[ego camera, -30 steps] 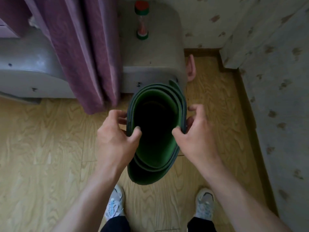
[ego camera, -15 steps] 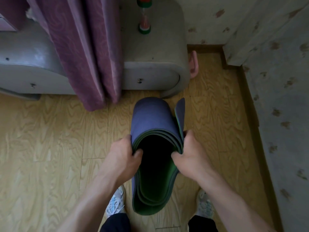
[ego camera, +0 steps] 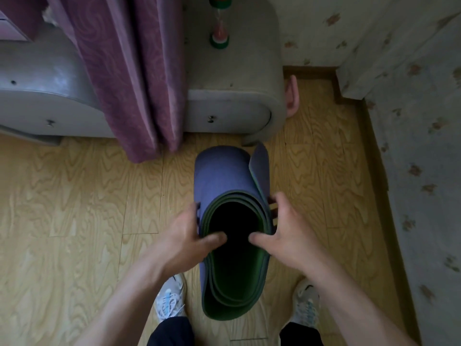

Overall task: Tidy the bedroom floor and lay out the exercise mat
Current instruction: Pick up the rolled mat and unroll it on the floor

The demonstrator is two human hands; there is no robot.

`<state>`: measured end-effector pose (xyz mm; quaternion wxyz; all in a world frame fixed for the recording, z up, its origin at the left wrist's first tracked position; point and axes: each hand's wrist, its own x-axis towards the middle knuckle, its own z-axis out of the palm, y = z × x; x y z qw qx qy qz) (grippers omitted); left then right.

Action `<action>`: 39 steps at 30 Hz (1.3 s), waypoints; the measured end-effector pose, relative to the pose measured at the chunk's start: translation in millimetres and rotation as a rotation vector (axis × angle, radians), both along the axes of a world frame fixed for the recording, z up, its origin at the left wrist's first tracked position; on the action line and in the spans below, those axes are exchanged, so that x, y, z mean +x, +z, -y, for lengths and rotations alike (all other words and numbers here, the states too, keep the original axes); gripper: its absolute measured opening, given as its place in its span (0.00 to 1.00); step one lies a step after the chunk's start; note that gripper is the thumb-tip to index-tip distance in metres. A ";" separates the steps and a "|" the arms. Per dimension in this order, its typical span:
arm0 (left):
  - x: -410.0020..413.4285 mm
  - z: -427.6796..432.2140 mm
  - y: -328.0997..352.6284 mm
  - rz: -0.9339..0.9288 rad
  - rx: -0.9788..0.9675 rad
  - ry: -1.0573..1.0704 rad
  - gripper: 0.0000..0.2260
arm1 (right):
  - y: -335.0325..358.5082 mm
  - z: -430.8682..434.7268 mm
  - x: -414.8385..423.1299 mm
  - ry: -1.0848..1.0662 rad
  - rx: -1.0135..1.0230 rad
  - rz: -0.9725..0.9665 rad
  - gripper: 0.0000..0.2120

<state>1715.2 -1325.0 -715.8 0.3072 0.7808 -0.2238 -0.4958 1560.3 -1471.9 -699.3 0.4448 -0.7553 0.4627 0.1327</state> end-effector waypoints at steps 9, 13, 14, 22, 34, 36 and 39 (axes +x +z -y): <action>-11.8 -34.6 -54.6 -0.569 0.286 0.175 0.43 | -62.8 -8.7 -11.9 -0.415 0.632 -0.111 0.56; -55.7 -21.7 -130.5 -0.407 0.441 0.122 0.35 | -141.5 -38.2 -16.6 -0.461 0.535 -0.218 0.47; -66.9 -25.8 -154.3 -0.413 0.460 0.128 0.35 | -163.4 -47.6 -19.9 -0.453 0.525 -0.235 0.45; -100.6 -67.4 -285.5 -0.183 0.344 0.085 0.30 | -292.2 -86.0 -56.1 -0.325 0.401 -0.207 0.33; -86.4 -66.8 -284.1 -0.140 0.366 0.020 0.27 | -289.4 -78.2 -16.8 -0.325 0.390 -0.120 0.27; -84.4 -61.0 -281.0 -0.133 0.362 0.045 0.27 | -283.8 -70.5 -8.9 -0.284 0.374 -0.119 0.28; -84.5 -51.3 -282.7 -0.081 0.372 0.203 0.28 | -283.8 -55.2 -3.9 -0.210 0.329 -0.138 0.32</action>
